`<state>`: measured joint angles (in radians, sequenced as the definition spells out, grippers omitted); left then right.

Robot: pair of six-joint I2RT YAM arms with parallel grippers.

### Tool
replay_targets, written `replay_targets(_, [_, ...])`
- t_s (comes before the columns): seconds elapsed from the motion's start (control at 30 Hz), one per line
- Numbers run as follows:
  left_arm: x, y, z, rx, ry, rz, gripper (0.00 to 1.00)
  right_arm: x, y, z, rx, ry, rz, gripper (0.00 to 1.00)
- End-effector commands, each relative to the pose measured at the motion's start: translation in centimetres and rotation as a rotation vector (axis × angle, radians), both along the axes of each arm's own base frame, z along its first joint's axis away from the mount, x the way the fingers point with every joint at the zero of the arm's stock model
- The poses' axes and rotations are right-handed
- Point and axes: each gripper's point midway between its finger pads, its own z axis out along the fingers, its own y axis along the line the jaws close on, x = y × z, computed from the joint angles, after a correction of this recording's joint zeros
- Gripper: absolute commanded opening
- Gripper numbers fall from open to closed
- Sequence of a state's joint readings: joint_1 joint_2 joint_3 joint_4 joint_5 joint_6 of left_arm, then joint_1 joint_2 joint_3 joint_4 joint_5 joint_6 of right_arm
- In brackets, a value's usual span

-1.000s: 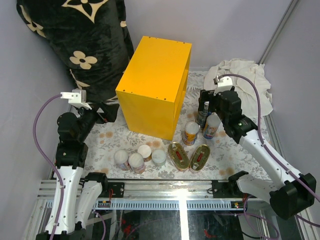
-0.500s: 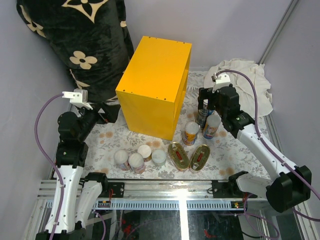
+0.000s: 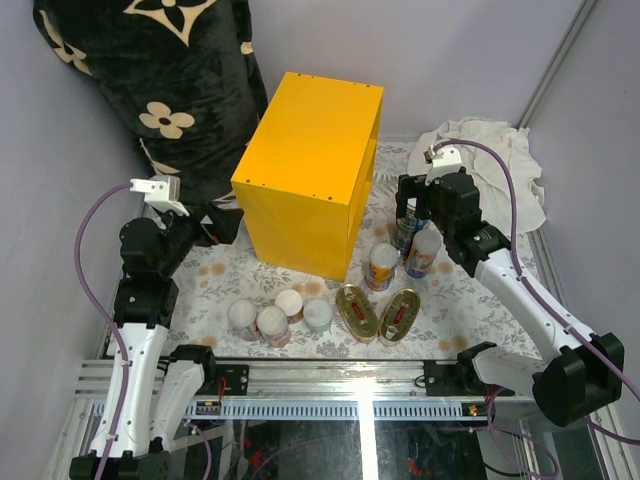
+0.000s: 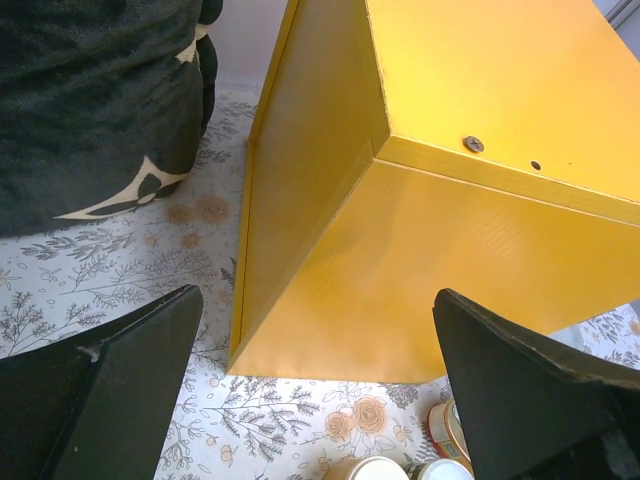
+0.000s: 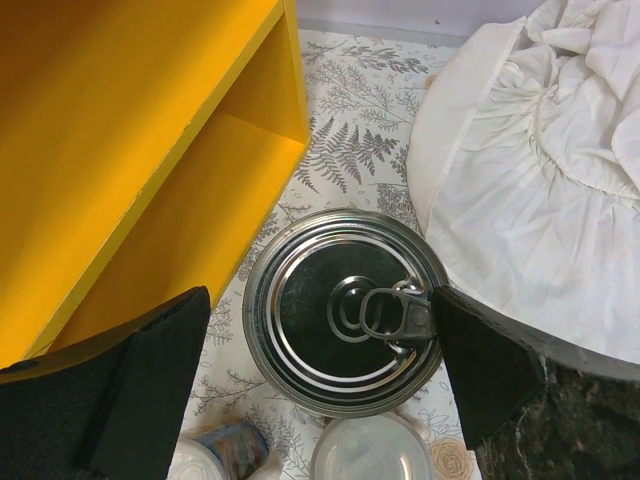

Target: Place and organize the canned foods onto the counter

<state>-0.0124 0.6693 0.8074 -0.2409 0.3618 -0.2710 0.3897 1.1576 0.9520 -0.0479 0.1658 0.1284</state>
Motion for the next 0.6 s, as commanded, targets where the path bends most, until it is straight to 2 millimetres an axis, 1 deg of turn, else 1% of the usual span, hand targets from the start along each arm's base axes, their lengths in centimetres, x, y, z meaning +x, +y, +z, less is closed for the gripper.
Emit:
replay_targets(0.0, [-0.1, -0.4, 0.5, 0.009, -0.019, -0.033, 1.0, 0.3, -0.1, 4.6, 0.043, -0.109, 0.0, 1.0])
replay_targets(0.07, [-0.1, -0.5, 0.4, 0.009, -0.016, -0.036, 1.0, 0.3, -0.3, 5.1, 0.043, -0.121, -0.01, 1.0])
replay_targets(0.13, [-0.1, -0.6, 0.3, 0.007, -0.011, -0.04, 1.0, 0.5, -0.6, 5.0, 0.032, -0.116, -0.027, 0.99])
replay_targets(0.37, [0.0, -0.6, 0.1, 0.005, -0.004, -0.044, 1.0, 1.1, -1.0, 2.8, -0.014, -0.049, -0.055, 0.99])
replay_targets(0.57, [0.0, -0.6, 0.1, 0.005, -0.003, -0.045, 1.0, 1.3, -1.1, 1.7, -0.036, -0.022, -0.062, 1.0])
